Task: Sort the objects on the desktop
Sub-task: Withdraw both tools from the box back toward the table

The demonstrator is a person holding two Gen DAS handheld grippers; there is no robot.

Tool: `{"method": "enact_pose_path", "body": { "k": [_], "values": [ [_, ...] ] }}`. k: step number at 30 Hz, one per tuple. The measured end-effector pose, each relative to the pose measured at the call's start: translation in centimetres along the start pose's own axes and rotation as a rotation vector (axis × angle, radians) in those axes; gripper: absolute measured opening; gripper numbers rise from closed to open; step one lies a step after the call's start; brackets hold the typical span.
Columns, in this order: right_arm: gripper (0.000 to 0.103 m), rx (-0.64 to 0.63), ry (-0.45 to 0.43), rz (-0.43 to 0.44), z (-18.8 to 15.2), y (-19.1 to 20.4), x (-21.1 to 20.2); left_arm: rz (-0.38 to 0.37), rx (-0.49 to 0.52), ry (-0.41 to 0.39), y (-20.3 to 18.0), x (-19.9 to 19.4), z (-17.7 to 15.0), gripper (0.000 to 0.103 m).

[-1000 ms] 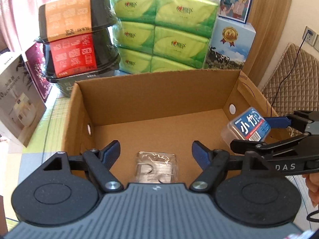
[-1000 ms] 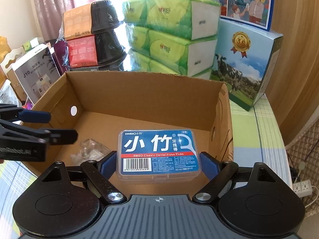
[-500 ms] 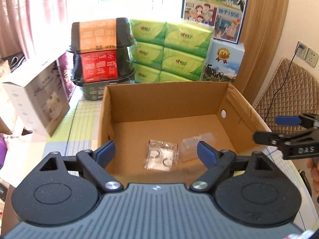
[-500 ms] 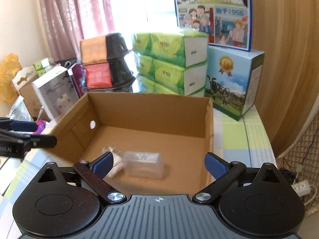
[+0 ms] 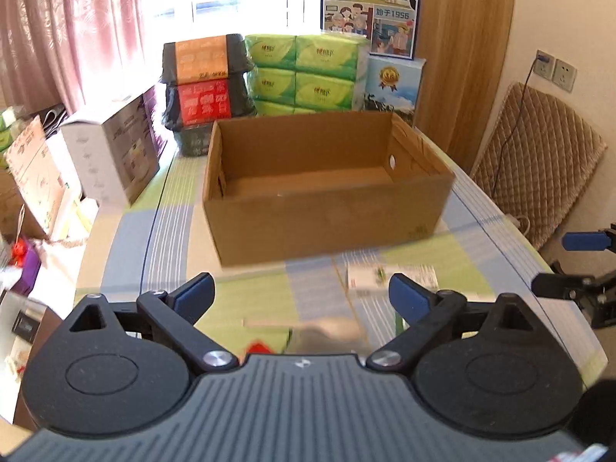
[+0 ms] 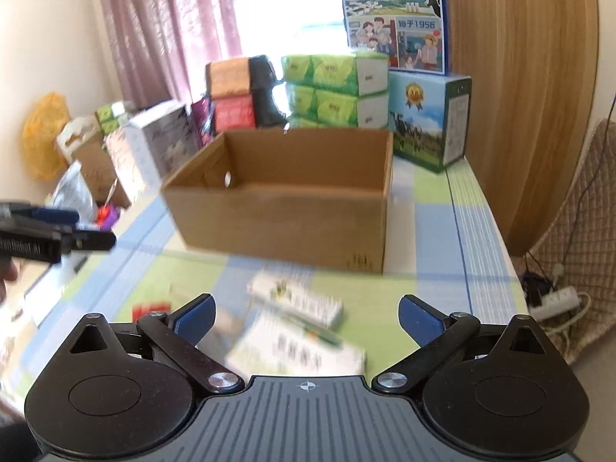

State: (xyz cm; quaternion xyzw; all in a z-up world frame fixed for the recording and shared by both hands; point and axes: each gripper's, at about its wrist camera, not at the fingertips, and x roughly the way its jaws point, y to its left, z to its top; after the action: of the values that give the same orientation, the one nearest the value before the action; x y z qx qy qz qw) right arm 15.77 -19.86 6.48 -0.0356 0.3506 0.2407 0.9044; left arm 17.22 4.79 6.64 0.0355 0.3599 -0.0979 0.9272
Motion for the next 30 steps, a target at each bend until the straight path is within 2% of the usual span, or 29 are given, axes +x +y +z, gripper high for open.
{"method": "enact_pose_path", "body": {
  "k": [8, 15, 18, 24, 28, 30],
  "values": [
    [0.099, 0.065, 0.021, 0.014, -5.8, 1.4, -4.4, 0.051, -0.087, 0.050, -0.5, -4.4, -6.2, 0.097],
    [0.099, 0.096, 0.034, -0.006, -8.9, 1.4, -6.5, 0.065, -0.154, 0.083, -1.0, -6.6, -11.2, 0.100],
    [0.099, 0.072, 0.040, -0.022, -9.6, 1.5, -6.8, 0.072, -0.178, 0.092, -1.1, -7.0, -12.5, 0.100],
    [0.099, -0.017, 0.042, -0.021, -9.7, 1.6, -6.4, 0.073, -0.136, 0.106, -1.7, -7.1, -13.5, 0.100],
    [0.099, -0.091, 0.050, 0.013, -9.2, 1.8, -5.9, 0.042, -0.088, 0.120, -1.9, -6.2, -13.0, 0.100],
    [0.099, -0.147, 0.055, 0.030, -8.9, 2.0, -5.4, 0.017, -0.027, 0.133, -2.0, -5.5, -12.6, 0.100]
  ]
}}
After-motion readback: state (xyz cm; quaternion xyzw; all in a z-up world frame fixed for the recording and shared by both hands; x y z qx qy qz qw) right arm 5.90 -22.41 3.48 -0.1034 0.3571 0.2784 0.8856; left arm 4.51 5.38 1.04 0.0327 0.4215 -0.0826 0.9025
